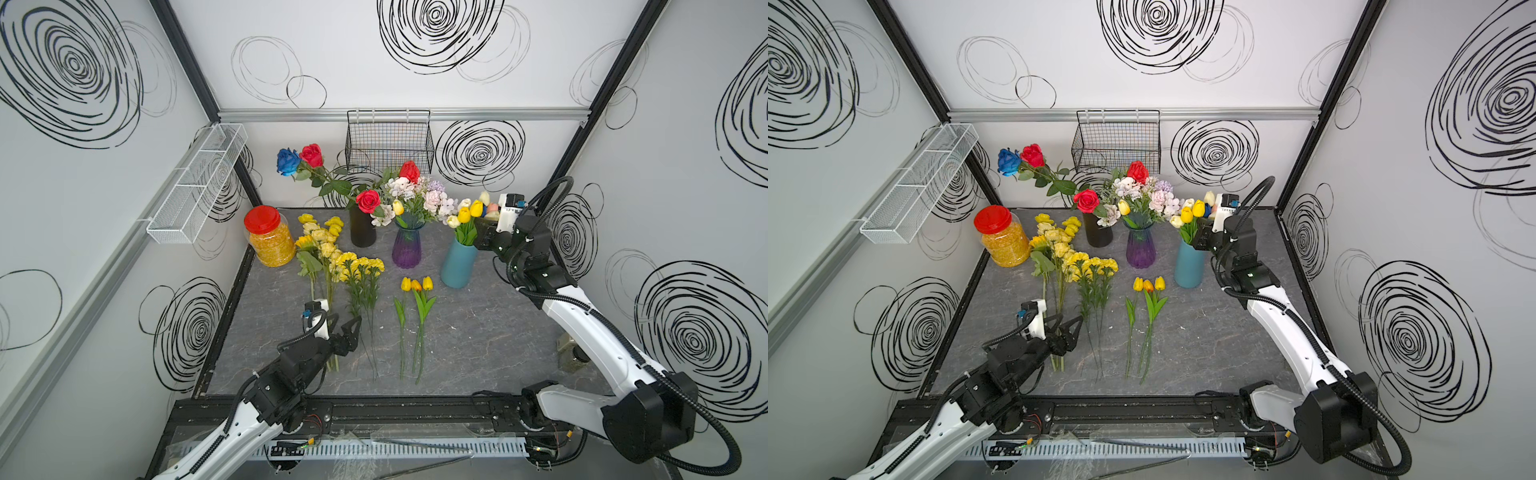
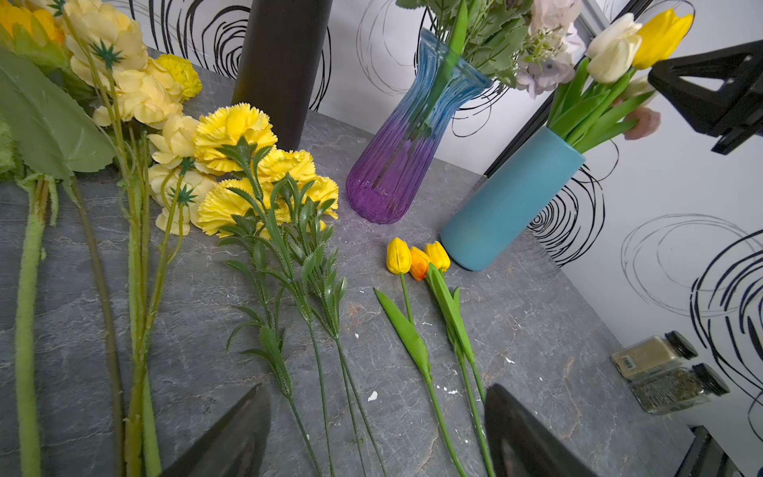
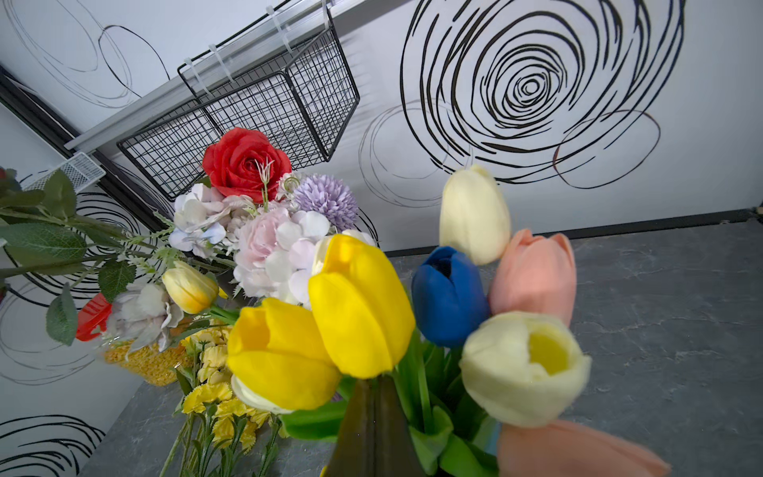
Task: Pick out yellow flowers from the vase
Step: Pick up the flower from the vase.
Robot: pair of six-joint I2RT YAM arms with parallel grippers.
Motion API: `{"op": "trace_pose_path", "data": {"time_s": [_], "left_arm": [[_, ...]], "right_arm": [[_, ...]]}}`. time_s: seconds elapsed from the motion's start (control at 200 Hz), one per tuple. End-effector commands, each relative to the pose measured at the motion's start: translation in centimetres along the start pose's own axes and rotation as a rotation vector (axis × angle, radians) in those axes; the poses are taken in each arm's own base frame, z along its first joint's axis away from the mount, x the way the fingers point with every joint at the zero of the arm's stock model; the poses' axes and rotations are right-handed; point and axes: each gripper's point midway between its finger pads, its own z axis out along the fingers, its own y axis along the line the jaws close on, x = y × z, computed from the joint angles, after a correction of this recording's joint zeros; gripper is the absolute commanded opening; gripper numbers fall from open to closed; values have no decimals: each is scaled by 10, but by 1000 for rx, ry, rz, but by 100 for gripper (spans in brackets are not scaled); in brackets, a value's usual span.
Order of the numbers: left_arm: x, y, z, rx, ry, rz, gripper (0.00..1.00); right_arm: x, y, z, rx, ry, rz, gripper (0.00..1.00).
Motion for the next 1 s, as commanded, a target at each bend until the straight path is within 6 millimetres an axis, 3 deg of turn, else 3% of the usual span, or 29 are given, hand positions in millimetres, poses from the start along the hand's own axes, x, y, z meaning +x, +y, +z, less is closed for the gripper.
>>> {"op": "trace_pose_path", "data": {"time_s": [0.0,0.18,0.57,0.731,0.846,0.996], "left_arm": [[-8,-3,1,14,-34,-18,84],[-8,-2,0,12,-35,-16,84],[-7,-2,0,12,-36,-12,84],[-7,-2,0,13,-35,-12,84],[-7,-2,0,14,-34,-12,84],[-5,-1,0,12,-29,-11,84]], "right_arm": [[-1,-2,-1,-13,-13,7,0],[17,-6,7,-32,20,-8,10],[21,-7,22,-37,13,-68,24],[19,-12,25,-10,-6,-76,19],[15,-9,25,-21,-15,-79,11],[9,0,20,-41,-11,-83,8]]}}
